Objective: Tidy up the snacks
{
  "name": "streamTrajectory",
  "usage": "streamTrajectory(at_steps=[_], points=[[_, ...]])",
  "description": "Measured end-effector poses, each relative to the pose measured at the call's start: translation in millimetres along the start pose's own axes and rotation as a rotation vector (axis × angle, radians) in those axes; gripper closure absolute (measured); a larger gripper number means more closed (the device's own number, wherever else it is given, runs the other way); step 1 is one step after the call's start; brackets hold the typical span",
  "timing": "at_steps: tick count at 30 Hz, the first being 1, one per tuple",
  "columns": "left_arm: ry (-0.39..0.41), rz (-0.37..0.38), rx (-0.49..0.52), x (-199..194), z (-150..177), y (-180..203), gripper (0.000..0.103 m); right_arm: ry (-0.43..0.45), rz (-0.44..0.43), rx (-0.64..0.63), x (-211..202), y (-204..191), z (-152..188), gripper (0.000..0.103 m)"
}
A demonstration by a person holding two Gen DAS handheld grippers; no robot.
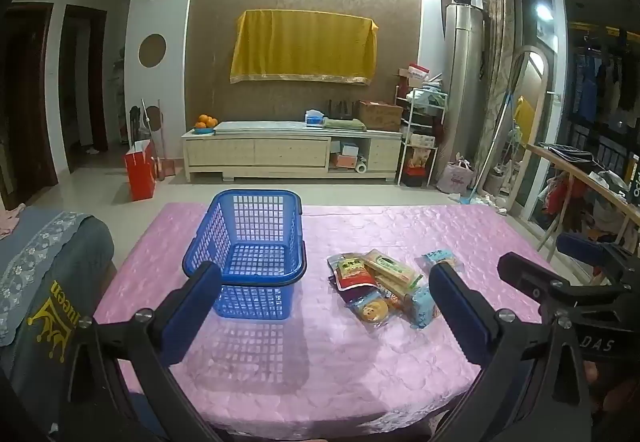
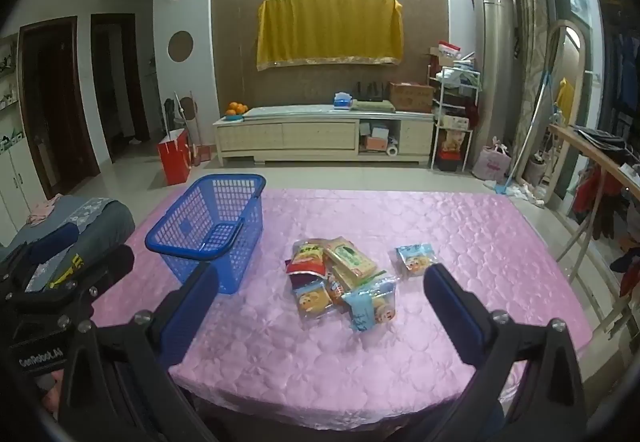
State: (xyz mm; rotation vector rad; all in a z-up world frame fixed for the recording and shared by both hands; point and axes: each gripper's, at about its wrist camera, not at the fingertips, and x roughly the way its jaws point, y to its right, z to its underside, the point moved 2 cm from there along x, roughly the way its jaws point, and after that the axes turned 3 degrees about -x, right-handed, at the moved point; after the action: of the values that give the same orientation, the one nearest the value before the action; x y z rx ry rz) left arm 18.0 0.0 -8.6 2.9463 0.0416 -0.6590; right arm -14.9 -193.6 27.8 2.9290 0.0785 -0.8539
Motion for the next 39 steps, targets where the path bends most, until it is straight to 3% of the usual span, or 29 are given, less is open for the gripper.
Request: streamTrajectory(at_steps=[39], points=[[-0.021,-0.033,0.000,-1.3,2.2,-6.7,0.000,-0.038,-0.018,0.000,1.1,-3.5,5.0,0.000]])
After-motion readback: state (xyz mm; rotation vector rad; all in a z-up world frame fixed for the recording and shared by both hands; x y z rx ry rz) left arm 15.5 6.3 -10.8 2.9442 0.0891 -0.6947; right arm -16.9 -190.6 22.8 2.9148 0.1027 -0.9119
